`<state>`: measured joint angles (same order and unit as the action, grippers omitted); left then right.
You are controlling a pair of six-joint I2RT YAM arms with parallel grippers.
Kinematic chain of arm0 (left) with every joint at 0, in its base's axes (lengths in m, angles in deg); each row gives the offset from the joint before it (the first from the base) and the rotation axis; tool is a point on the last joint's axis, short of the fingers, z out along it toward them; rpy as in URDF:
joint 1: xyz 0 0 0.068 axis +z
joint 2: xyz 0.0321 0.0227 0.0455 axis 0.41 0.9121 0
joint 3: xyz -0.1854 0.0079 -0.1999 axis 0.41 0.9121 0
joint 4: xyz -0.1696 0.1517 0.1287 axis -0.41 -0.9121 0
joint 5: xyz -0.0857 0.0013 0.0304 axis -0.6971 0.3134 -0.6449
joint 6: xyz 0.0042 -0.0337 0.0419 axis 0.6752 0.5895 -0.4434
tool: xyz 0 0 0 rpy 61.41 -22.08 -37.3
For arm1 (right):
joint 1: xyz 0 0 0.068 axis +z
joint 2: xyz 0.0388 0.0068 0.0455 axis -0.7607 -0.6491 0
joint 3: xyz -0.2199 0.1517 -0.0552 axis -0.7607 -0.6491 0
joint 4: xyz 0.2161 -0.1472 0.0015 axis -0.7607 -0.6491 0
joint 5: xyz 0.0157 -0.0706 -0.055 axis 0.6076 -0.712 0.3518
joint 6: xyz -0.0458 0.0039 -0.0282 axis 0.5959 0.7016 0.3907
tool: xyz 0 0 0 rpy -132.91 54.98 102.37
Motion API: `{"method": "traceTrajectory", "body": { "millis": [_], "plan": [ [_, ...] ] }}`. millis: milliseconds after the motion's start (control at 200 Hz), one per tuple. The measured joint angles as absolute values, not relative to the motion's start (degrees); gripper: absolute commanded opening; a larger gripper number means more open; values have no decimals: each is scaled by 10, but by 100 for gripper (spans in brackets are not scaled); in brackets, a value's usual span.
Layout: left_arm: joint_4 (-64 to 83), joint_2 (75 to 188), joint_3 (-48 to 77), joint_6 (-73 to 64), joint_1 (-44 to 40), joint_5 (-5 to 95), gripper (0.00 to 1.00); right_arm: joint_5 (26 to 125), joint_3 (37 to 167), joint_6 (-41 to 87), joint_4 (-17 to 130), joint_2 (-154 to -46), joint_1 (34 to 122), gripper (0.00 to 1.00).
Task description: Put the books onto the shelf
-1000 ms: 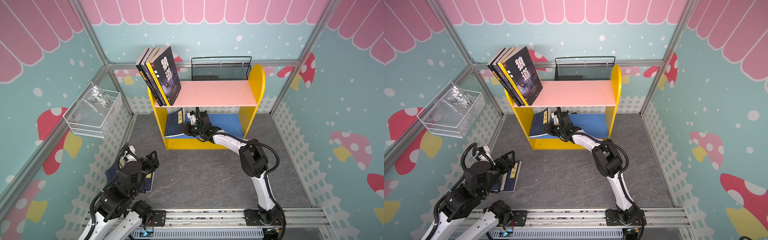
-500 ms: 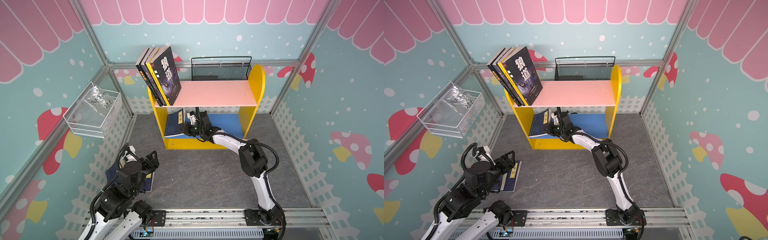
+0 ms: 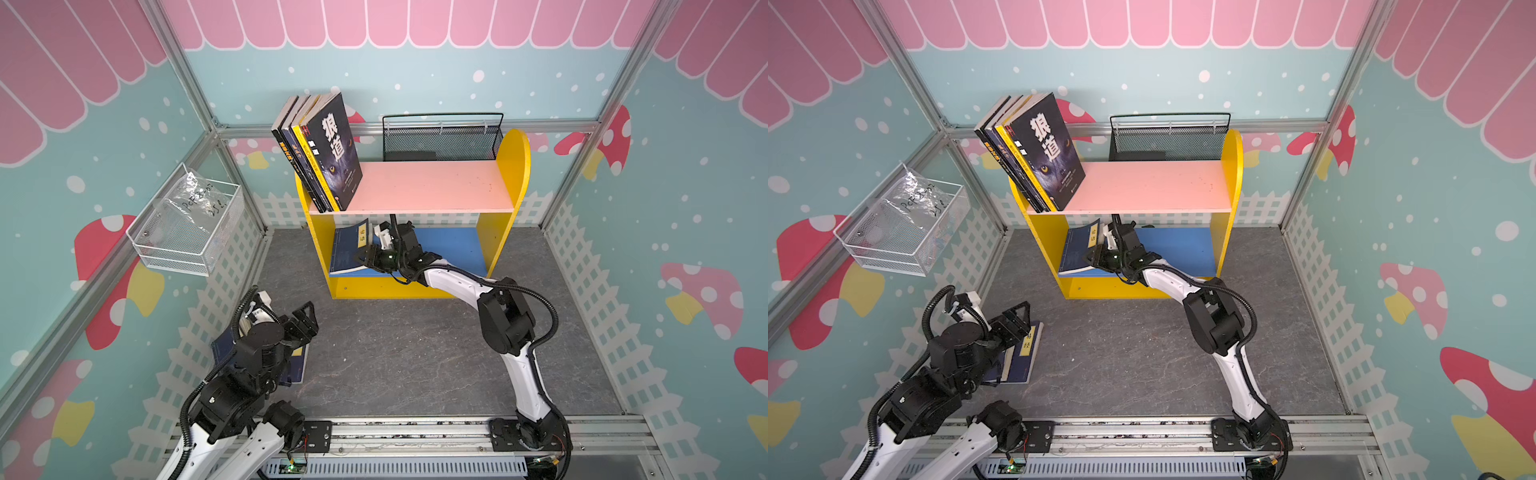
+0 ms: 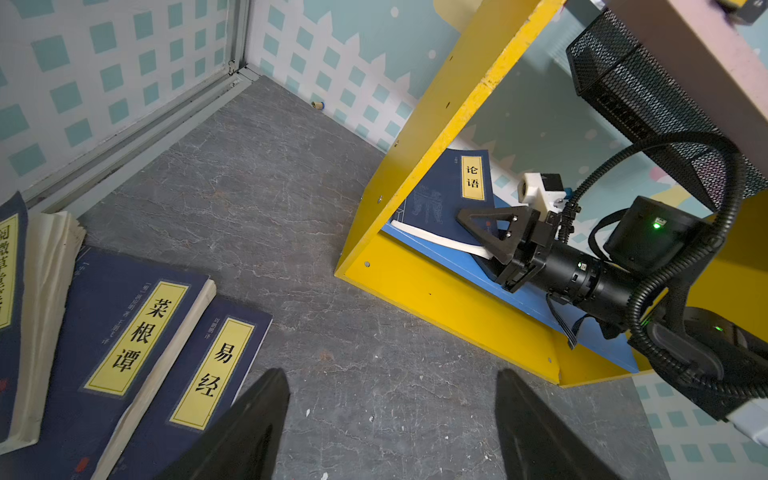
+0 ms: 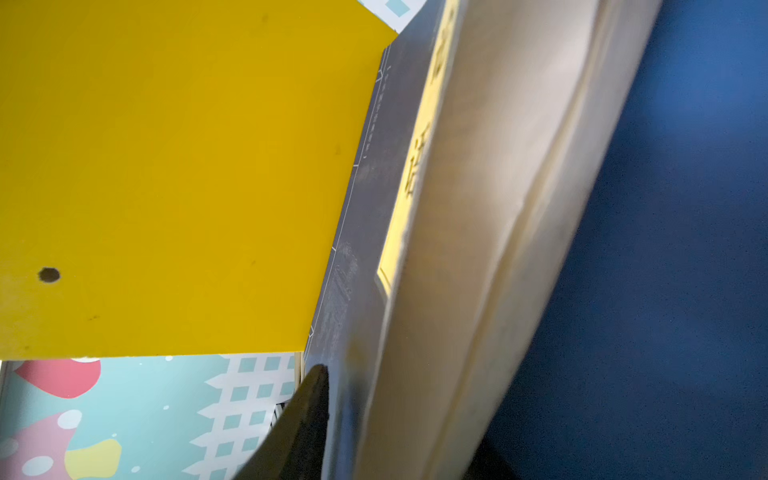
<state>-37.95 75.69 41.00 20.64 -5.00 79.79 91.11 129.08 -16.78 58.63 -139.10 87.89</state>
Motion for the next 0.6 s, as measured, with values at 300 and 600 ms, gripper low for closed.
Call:
{"method": "traceTrajectory", "body": {
  "millis": [300, 600],
  "plan": [
    [-375, 764, 411, 208, -50, 793, 80, 891, 1325, -140, 534, -1391, 886, 41],
    [-374, 765, 411, 208, -50, 792, 80, 886, 1338, -127, 502, -1391, 899, 26]
  ]
}}
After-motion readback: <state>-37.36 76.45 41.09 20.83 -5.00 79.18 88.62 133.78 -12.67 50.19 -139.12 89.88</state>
